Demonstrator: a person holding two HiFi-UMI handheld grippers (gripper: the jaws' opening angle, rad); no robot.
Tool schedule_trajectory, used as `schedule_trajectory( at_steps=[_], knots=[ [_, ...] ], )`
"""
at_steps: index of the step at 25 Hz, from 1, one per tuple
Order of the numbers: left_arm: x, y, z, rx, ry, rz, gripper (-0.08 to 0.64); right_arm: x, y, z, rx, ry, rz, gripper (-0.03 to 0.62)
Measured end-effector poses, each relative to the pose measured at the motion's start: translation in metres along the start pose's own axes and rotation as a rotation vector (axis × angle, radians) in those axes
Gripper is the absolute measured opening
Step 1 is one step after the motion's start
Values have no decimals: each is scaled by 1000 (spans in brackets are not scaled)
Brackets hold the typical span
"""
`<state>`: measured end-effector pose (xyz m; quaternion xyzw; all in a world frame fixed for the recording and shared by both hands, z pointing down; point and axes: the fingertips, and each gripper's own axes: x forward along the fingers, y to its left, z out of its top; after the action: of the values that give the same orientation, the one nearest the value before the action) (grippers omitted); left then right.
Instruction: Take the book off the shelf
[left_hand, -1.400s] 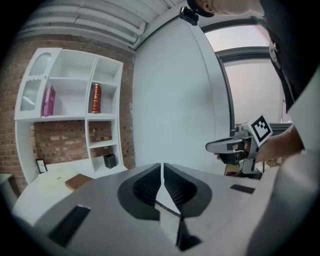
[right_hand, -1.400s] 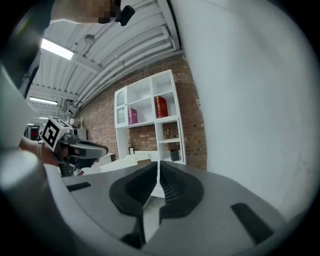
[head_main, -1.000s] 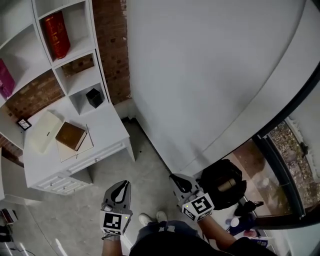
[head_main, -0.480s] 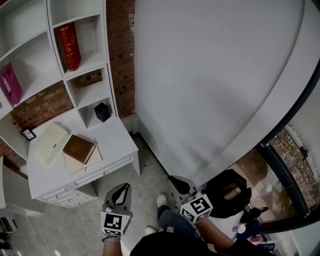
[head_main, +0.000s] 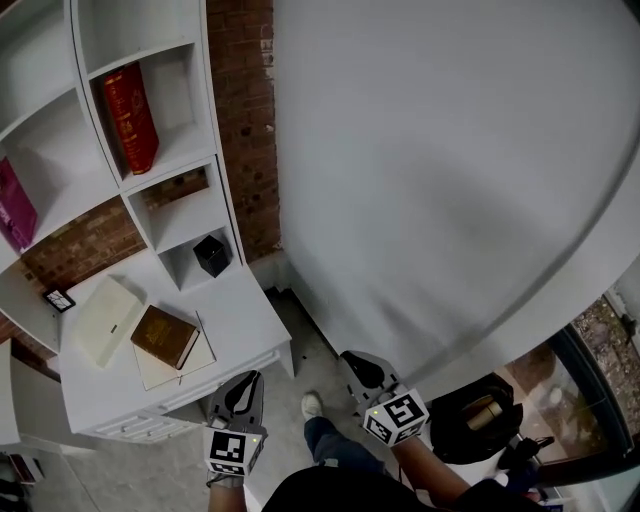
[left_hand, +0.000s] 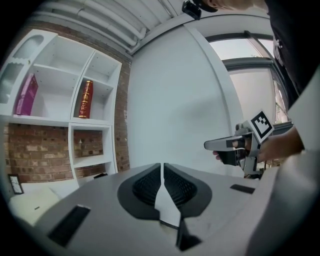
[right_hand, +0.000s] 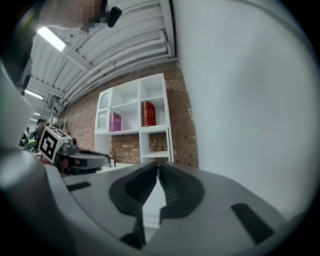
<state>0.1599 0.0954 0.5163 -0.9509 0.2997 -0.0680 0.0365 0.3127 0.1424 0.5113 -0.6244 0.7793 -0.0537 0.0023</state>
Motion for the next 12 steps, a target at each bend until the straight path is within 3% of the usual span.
schedule_trajectory(
  at_steps=[12],
  knots=[
    [141,108,26,-8,2,28,11,158,-78,27,-6,57,59,28]
  ],
)
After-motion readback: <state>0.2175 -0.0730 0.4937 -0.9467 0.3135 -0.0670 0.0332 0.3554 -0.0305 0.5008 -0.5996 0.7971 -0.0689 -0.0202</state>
